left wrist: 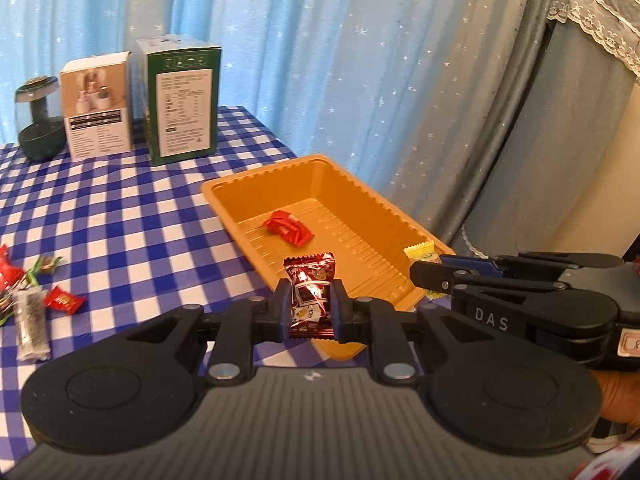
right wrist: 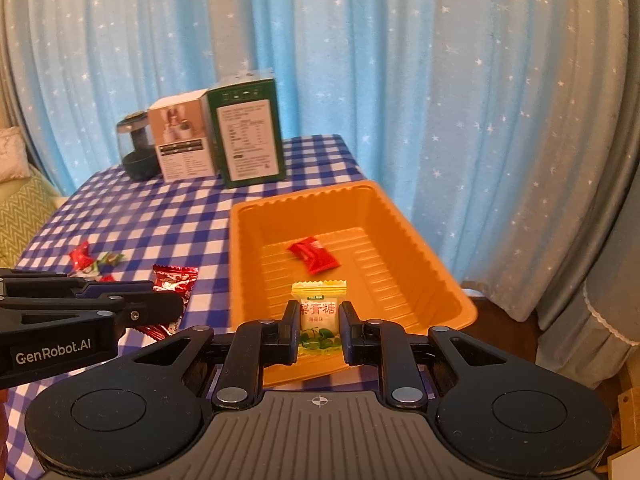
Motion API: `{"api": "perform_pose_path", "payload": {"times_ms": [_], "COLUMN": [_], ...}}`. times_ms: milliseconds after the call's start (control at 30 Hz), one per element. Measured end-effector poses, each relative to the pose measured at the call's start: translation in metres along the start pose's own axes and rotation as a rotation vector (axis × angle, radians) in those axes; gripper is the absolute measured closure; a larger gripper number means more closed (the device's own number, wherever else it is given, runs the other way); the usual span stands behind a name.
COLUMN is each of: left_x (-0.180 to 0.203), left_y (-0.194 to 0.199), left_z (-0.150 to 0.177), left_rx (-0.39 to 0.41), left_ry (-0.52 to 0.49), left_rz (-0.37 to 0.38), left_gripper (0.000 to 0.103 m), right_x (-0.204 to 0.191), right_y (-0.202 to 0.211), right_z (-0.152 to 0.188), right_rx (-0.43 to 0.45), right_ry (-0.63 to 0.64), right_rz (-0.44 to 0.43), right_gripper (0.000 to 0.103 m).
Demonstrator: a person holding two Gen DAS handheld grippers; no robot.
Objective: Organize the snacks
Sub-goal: 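Carry both candies over the orange tray and open both grippers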
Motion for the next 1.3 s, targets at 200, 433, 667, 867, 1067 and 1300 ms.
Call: {"api": "perform_pose_path", "payload": {"times_ms": [200, 433, 667, 867, 1067, 1300], "left_x": [0.003, 0.009, 0.013, 0.006, -0.012, -0.023], "left_y": [-0.025, -0.052, -0.074, -0.073, -0.059, -0.042], "left_z": [-0.005, -0.003, 0.003, 0.003, 0.007, 0.012], "left_rx": [-0.015, -0.041, -0.051, -0.051, -0.056, -0.054], "left_ry": [0.014, 0.012, 0.006, 0.013, 0.038, 0.051], "left_rz": [0.011, 0.021, 0.025, 0.013, -0.033, -0.063], "left_gripper": [0.085, 0.085, 0.085, 0.080, 0.079, 0.077], "right_x": [0.019, 0.036, 0.046, 0.050, 0.045, 0.039], "right_y": [-0.014, -0.033, -0.043, -0.044, -0.046, -0.056], "right_z": [-0.006, -0.008, -0.008, -0.009, -0.008, -0.009], "right_rx": [-0.005, -0.018, -0.023, -0.019, -0.020, -0.027], "right_ry": [-0.024, -0.044, -0.055, -0.062, -0.074, -0.111], "right_rz": [0.020, 0.032, 0.046, 0.051, 0.040, 0.007], "right_gripper": [0.082, 0.082, 0.082, 0.082, 0.082, 0.082]}}
Point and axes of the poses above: each gripper's, at about its wrist camera, not at the fingertips, and y roughly against the way its jaws point, x to its right, z to its underside, the point moved 3 cm from there along -y, roughly the way its jaws point, and after that the axes turned 15 degrees about x, right-handed, at the moved point
